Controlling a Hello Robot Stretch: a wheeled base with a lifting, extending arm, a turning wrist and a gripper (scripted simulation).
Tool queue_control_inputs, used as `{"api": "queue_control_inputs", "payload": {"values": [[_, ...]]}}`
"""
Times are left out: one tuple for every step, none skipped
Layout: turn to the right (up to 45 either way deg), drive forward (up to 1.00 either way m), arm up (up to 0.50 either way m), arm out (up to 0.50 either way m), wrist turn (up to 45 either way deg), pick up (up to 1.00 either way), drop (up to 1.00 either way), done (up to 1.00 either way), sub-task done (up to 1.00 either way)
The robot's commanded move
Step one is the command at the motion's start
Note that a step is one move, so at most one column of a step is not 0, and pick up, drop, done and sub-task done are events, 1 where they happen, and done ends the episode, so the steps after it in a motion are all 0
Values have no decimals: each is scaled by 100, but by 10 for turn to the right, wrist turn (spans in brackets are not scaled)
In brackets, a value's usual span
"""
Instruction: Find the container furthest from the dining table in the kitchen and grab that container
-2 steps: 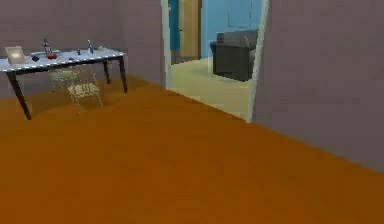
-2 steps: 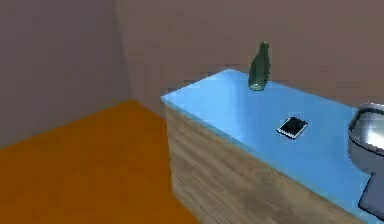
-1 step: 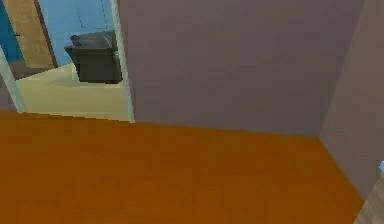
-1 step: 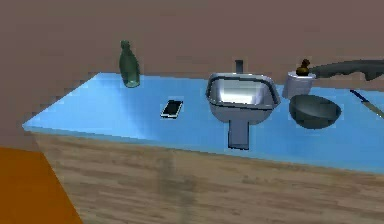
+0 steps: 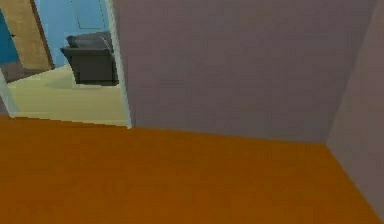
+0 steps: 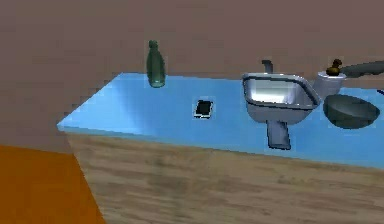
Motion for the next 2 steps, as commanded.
{"api": "queue_control_inputs", "payload": {"values": [[360, 0, 0, 0, 0, 0, 0, 0, 0], [450, 0, 0, 0, 0, 0, 0, 0, 0]]}}
